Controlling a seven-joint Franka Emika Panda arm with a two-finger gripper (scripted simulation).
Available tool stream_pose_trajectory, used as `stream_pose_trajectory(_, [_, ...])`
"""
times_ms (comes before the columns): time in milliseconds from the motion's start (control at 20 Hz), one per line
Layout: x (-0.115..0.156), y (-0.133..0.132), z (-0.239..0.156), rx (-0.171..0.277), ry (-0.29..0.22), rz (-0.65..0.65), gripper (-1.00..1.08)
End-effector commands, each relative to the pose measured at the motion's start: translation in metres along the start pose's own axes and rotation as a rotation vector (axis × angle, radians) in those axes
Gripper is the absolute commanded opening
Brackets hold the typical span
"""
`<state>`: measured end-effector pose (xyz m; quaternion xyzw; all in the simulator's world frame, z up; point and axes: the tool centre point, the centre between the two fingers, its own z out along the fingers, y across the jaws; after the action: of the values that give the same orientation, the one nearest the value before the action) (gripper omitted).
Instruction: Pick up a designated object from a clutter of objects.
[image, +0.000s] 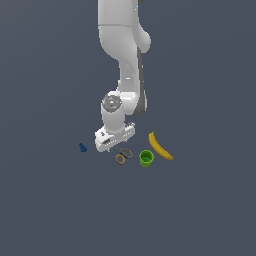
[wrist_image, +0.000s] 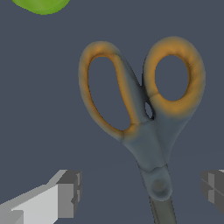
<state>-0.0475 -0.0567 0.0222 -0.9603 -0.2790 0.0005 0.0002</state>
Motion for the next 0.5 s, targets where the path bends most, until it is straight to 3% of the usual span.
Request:
stream_pose_trajectory(0, [0.0001, 0.0001, 0.0084, -0.001, 0.001, -0.001, 1.00])
stream_pose_trajectory(250, [0.0004, 0.0002, 0.0144, -0.001, 0.001, -0.001, 1.00])
stream_pose_trajectory(300, [0.0004, 0.0002, 0.0144, -0.001, 0.001, -0.001, -1.00])
stream_pose_trajectory(450, [0.0004, 0.0002, 0.0144, -0.001, 0.001, -0.001, -1.00])
